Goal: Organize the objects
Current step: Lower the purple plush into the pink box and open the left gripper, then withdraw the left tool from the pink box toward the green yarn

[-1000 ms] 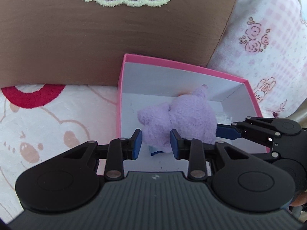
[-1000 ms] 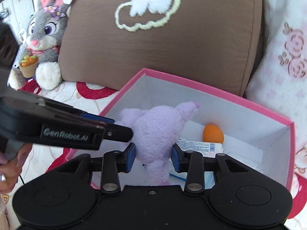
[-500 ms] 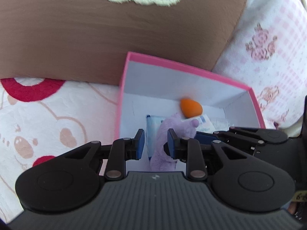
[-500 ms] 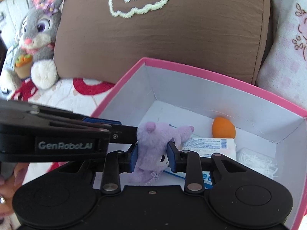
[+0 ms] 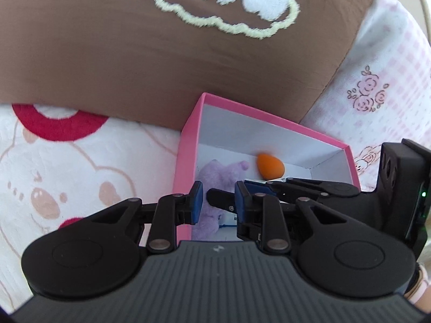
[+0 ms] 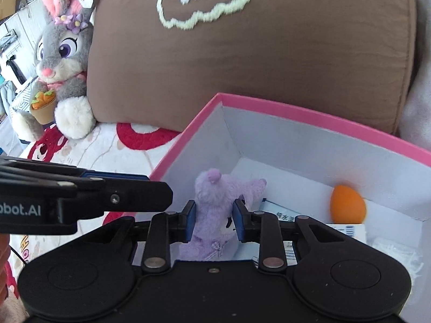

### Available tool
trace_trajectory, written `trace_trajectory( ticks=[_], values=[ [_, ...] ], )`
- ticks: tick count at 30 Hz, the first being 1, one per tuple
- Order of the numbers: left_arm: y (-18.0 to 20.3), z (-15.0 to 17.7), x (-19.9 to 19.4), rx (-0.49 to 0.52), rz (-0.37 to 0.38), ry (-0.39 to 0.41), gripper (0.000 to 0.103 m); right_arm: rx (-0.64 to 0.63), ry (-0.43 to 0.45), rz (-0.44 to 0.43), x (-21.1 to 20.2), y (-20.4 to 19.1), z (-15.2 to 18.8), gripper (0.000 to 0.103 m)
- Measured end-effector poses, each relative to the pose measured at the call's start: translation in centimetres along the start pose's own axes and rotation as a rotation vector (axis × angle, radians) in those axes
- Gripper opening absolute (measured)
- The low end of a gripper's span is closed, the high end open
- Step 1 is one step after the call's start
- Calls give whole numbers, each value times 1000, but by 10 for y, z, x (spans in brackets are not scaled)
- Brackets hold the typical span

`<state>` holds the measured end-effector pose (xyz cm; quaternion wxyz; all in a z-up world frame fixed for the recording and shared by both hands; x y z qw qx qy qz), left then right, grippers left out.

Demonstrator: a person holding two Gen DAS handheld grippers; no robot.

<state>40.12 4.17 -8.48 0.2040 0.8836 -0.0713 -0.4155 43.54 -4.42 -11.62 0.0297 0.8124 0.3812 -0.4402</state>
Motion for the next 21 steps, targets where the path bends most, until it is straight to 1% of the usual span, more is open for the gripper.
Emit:
trace_trajectory(
  ticks=[2,4,6,8,10,12,15,17,19,21],
  values=[
    [-2,0,0,-10,12,-1,24,13,0,-46,0,1,1,34],
    [-3,1,0,-11,15,-1,24,-3,-16,-35,1,4,3,34],
    [-3,1,1,-11,12,-3,24,-15,-24,23,2,11,4,34],
    [-1,2,3,-4,17,-6,24,-22,-30,58,-2,16,3,34],
    [3,3,5,10,26,0,24,-47,-44,140,-4,20,4,34],
    [4,4,7,13,31,9,24,-73,-61,234,-4,24,7,37],
    [7,6,6,36,-2,6,24,-91,-58,327,-9,27,12,40],
    [7,6,0,40,-12,14,24,-87,-52,331,-14,24,16,40],
    [8,6,-7,43,-15,20,24,-57,-60,318,-20,21,20,43],
    [10,6,-13,55,-19,27,24,-34,-55,294,-26,15,24,43]
  ],
)
Point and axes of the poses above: each gripper's, at about its wrist camera, not at the fingertips, and x roughly the way its jaws point, y to its right, z to its underside, the point moved 6 cm from there along x, roughly the way its jaws point, and after that the axes turned 2 degrees about x, right-handed, at the moved point
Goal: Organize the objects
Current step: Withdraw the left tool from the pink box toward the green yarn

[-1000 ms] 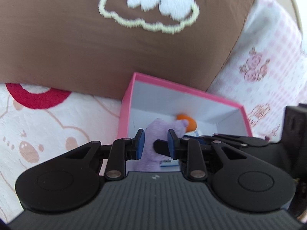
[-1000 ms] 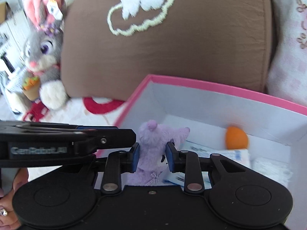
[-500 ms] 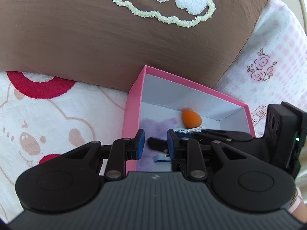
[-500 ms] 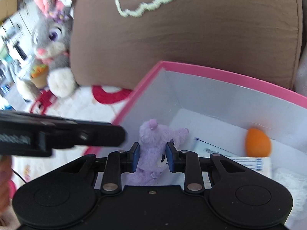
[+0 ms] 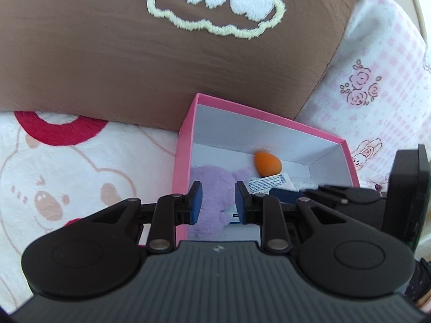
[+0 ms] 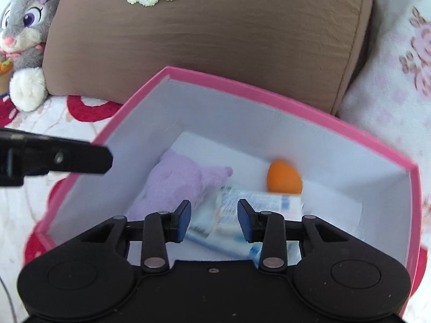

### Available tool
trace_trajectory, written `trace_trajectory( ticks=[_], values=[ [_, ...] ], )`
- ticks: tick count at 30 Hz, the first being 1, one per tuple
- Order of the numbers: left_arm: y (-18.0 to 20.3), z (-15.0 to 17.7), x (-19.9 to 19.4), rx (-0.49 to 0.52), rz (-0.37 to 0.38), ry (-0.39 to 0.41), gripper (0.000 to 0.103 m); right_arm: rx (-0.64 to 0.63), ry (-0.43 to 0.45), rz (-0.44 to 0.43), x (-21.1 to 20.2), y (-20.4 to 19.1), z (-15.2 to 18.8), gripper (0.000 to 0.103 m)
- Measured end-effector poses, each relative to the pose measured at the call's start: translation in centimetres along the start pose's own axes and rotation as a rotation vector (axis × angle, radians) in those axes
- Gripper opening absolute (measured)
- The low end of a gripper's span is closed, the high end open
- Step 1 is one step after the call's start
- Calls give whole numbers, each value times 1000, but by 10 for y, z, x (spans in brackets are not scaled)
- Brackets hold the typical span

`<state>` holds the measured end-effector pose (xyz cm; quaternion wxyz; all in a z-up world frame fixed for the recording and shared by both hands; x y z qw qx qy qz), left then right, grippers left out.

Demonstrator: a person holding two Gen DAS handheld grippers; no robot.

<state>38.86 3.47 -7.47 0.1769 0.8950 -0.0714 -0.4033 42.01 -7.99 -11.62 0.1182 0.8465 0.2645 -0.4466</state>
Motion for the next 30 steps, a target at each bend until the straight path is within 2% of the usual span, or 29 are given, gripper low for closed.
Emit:
trace_trajectory(
  ticks=[8,12,16,22,25,28,30],
  values=[
    [9,8,-19,28,12,-20,26,-5,14,3,-34,-16,15,45],
    [12,11,-37,34,10,-19,26,4,47,5,-58,-20,16,47],
    [26,10,-51,60,17,-40,27,0,26,8,-80,-22,18,47],
    [45,17,-75,83,52,-67,28,16,44,16,-115,-24,21,50],
    [49,24,-86,102,40,-93,28,22,56,16,-132,-26,26,54],
    [55,31,-97,129,17,-111,40,14,61,22,-147,-30,31,62],
    [59,34,-106,124,16,-121,44,2,51,44,-155,-32,33,73]
  ],
)
Point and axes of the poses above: each gripper's, at about its wrist camera, not at the fingertips, and x roughly the way its jaws point, y to its right, z to its underside, the point moved 6 cm from there along x, roughly the way its jaws point, and after that the axes turned 2 degrees about x, right-handed, at the moved point
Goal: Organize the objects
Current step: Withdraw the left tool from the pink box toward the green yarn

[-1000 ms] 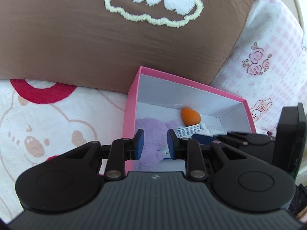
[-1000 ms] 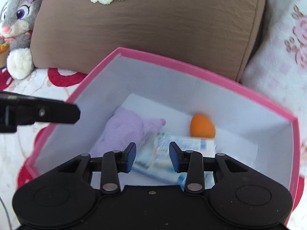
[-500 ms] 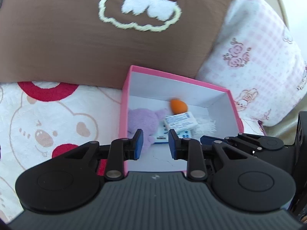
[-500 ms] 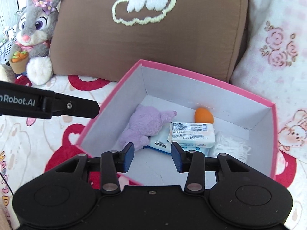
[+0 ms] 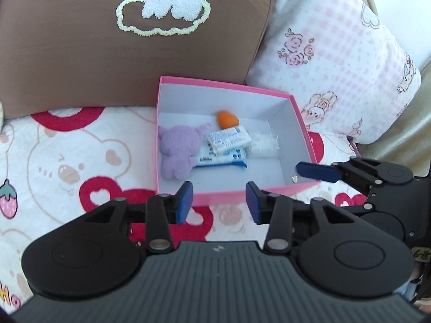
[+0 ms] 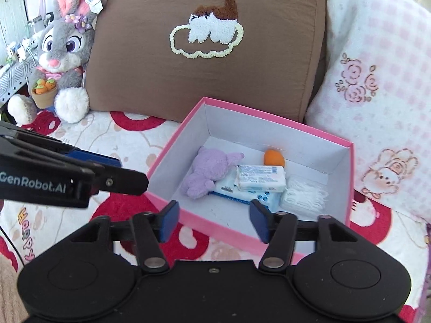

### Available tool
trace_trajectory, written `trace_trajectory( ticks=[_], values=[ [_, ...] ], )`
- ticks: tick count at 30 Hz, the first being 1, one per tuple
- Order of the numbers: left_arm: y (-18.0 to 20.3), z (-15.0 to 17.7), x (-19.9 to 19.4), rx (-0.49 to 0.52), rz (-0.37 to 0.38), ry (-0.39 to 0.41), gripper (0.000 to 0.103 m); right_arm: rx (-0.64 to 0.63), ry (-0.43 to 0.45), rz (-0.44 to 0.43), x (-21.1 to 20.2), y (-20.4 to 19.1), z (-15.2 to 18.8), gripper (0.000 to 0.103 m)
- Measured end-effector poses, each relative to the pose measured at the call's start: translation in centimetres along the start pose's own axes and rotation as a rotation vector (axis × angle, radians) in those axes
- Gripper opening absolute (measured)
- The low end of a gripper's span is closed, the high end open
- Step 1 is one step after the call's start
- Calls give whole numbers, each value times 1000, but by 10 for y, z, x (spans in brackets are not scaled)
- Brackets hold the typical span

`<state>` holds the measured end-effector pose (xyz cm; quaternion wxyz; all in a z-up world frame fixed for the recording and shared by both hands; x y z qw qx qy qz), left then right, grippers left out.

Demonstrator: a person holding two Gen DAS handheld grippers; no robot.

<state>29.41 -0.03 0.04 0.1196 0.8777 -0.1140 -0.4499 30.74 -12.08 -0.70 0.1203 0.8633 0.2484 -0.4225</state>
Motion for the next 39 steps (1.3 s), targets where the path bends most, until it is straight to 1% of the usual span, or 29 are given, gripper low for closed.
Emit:
trace_trajectory(
  ticks=[1,2,3,5,7,10,13,14,17,19,21,26,32,34,35,37,39],
  values=[
    [2,1,-6,3,4,7,46,-11,3,10,-5,-1,2,73],
    [3,3,-11,6,2,16,52,-20,10,21,-10,-2,2,74],
    [5,5,-16,11,-5,21,58,-26,16,31,-16,-2,4,78],
    [6,11,-24,18,-16,12,61,-35,31,41,-27,-2,7,86],
    [8,17,-31,17,-18,3,63,-44,44,46,-39,-3,11,87],
    [14,26,-43,42,-14,3,65,-65,59,42,-56,-7,19,89],
    [23,33,-52,63,-6,4,70,-102,76,38,-72,-13,26,92],
    [26,36,-54,71,-8,4,73,-111,79,41,-77,-14,29,92],
    [31,42,-58,79,-17,-14,74,-138,74,60,-90,-17,37,93],
    [33,46,-61,73,-19,-22,77,-157,81,68,-98,-18,44,93],
    [35,51,-64,80,-14,-24,84,-164,87,69,-106,-18,52,93],
    [42,65,-68,107,-1,-33,91,-161,99,64,-119,-14,71,93],
    [55,81,-69,126,49,-70,94,-147,101,61,-130,-8,88,93],
    [58,86,-70,133,52,-71,95,-136,103,57,-132,-4,93,93],
    [59,89,-72,129,47,-62,95,-125,106,46,-133,-3,97,93],
    [64,93,-77,139,68,-28,95,-103,121,22,-133,1,105,93],
    [69,98,-78,137,78,-22,95,-82,132,18,-131,5,114,93]
  ],
)
Point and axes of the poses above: each gripper's, at about its wrist camera, not at the fingertips, and x roughly the way its jaws point, y to its right, z to its underside, the point moved 6 cm from there along x, roughly the way its jaws point, and after that the axes turned 2 degrees about x, right-handed, at the moved point
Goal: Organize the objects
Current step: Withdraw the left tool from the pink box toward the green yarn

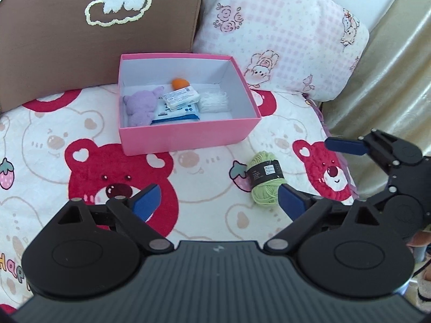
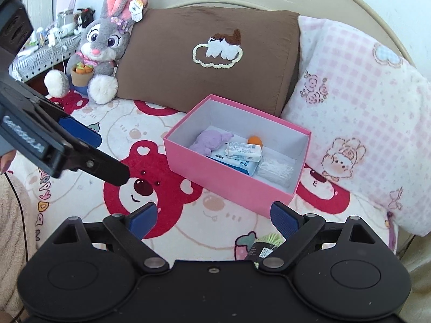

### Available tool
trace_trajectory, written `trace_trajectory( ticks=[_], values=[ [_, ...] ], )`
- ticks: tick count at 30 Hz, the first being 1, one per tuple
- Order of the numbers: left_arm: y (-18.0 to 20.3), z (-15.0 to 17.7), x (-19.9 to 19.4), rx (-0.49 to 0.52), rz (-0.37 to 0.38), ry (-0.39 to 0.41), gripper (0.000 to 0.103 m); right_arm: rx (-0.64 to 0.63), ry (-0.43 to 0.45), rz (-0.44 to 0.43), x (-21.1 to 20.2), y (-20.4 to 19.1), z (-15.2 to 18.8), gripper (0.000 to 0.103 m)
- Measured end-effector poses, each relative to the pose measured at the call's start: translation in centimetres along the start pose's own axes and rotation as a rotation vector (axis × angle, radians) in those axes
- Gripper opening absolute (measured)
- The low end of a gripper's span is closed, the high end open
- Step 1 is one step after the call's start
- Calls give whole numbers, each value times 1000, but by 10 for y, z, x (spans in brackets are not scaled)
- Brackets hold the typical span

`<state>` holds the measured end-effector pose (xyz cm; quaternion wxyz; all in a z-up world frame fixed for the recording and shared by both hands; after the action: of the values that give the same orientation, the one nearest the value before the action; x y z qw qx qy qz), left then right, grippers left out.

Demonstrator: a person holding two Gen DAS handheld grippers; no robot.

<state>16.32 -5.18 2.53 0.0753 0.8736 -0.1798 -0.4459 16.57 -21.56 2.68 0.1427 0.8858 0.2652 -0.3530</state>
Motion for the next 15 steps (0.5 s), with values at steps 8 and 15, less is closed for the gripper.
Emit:
trace_trajectory(
  ticks=[8,15],
  values=[
    [20,2,24,26,17,10,95,17,176,-65,-8,7,24,94],
    [23,-4,52,-16,55,-11,95,82,96,2,21,25,38,95]
  ],
)
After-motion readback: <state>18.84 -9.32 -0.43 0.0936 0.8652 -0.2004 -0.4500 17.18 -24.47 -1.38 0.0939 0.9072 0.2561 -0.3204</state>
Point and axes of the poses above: each gripper's, at about its wrist camera, not at the fingertips, and x roughly the way its jaws point, y to its right, z to its underside, the point moved 6 cm from there along x, roughly the way its jaws point, and after that the axes turned 2 degrees about x, right-handed, at the moved point
